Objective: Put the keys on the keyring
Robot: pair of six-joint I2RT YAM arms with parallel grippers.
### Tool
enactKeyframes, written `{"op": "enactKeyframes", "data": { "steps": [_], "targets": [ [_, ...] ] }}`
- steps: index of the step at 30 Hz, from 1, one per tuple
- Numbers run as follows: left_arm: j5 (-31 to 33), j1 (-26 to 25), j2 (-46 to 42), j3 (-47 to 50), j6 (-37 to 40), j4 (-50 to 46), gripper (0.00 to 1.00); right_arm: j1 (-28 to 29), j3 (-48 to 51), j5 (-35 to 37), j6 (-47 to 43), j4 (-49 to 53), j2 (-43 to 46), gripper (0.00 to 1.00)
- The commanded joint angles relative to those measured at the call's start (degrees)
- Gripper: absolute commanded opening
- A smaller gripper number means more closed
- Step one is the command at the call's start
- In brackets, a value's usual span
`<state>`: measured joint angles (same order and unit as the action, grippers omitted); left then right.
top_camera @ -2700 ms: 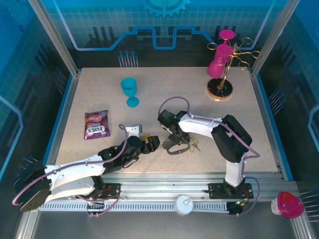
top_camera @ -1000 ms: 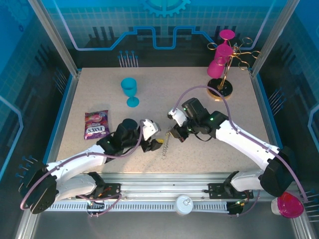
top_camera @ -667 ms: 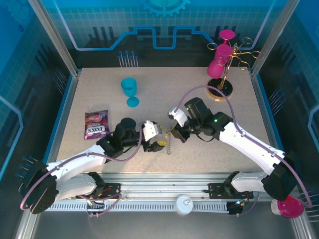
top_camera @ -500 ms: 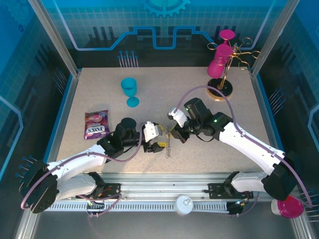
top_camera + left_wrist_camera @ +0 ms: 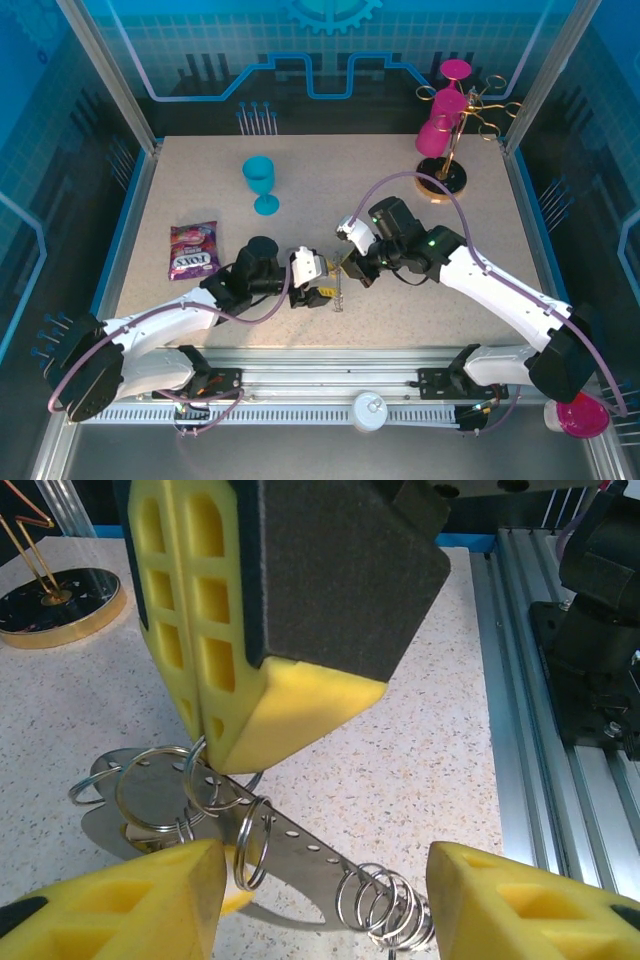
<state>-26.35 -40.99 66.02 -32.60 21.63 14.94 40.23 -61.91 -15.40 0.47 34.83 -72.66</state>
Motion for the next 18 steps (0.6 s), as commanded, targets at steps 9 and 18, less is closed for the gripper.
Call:
{"op": "enactKeyframes", "data": {
  "steps": [9, 18],
  "targets": [
    [-6.18, 0.25, 0.18, 0.17, 3.15, -0.42, 0.47, 1.08, -2.82, 1.4, 1.98, -2.46, -0.86, 0.0],
    [-3.99, 1.28, -5.14, 2.82, 3.22, 1.11, 0.49, 0.81, -1.76, 1.31, -0.16, -2.44, -0.23, 0.0]
  ]
}}
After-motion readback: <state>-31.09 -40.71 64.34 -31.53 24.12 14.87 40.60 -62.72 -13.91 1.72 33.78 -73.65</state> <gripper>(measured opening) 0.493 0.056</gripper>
